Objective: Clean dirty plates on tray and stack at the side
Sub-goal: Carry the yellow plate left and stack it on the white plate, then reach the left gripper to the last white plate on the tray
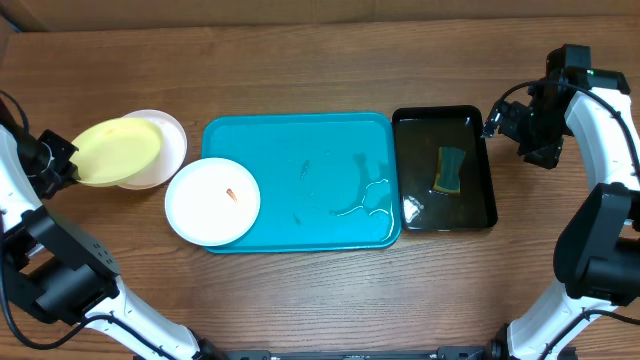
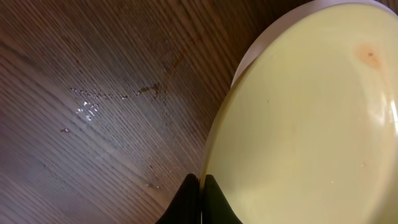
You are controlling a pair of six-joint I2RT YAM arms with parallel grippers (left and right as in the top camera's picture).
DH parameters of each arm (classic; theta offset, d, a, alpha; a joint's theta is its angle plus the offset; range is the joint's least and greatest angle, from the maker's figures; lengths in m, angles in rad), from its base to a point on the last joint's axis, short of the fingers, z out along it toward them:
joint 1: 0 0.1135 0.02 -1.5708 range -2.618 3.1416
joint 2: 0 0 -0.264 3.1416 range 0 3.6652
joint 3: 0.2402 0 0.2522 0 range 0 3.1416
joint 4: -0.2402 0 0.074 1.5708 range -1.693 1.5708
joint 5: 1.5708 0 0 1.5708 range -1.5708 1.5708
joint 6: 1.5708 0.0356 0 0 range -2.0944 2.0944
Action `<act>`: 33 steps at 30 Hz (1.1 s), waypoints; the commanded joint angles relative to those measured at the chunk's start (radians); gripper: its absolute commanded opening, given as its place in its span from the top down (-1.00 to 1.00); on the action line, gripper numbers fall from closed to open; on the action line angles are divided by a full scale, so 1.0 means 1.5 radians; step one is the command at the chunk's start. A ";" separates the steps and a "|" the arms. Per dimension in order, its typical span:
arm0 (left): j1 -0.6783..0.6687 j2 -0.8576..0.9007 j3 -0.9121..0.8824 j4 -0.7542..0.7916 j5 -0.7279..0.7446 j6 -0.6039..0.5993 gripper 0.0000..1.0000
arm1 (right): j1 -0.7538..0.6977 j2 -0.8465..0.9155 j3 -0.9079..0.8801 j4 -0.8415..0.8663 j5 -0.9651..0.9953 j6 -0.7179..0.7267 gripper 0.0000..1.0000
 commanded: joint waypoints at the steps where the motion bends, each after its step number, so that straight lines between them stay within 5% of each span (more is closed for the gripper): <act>1: -0.010 -0.018 0.006 0.012 -0.020 0.000 0.91 | 0.001 -0.006 0.007 0.001 -0.004 -0.002 -1.00; 6: -0.024 -0.018 -0.019 0.038 -0.020 0.000 0.84 | 0.001 -0.006 0.007 0.001 -0.004 -0.002 -1.00; 7: -0.026 -0.018 -0.022 0.040 -0.019 -0.003 0.65 | 0.001 -0.006 0.007 0.001 -0.004 -0.002 -1.00; 9: -0.030 -0.018 -0.023 0.041 -0.014 -0.005 -0.29 | 0.001 -0.006 0.007 0.001 -0.004 -0.002 -1.00; 13: -0.030 -0.018 -0.023 0.039 0.035 0.012 -0.57 | 0.001 -0.006 0.007 0.001 -0.004 -0.002 -1.00; 20: -0.056 -0.018 -0.023 -0.092 0.169 0.116 -0.58 | 0.001 -0.006 0.007 0.001 -0.004 -0.002 -1.00; 24: -0.111 -0.018 -0.024 -0.172 0.163 0.171 -0.36 | 0.001 -0.006 0.007 0.001 -0.004 -0.002 -1.00; 33: -0.271 -0.018 -0.025 -0.239 -0.063 0.076 -0.29 | 0.001 -0.006 0.007 0.001 -0.004 -0.002 -1.00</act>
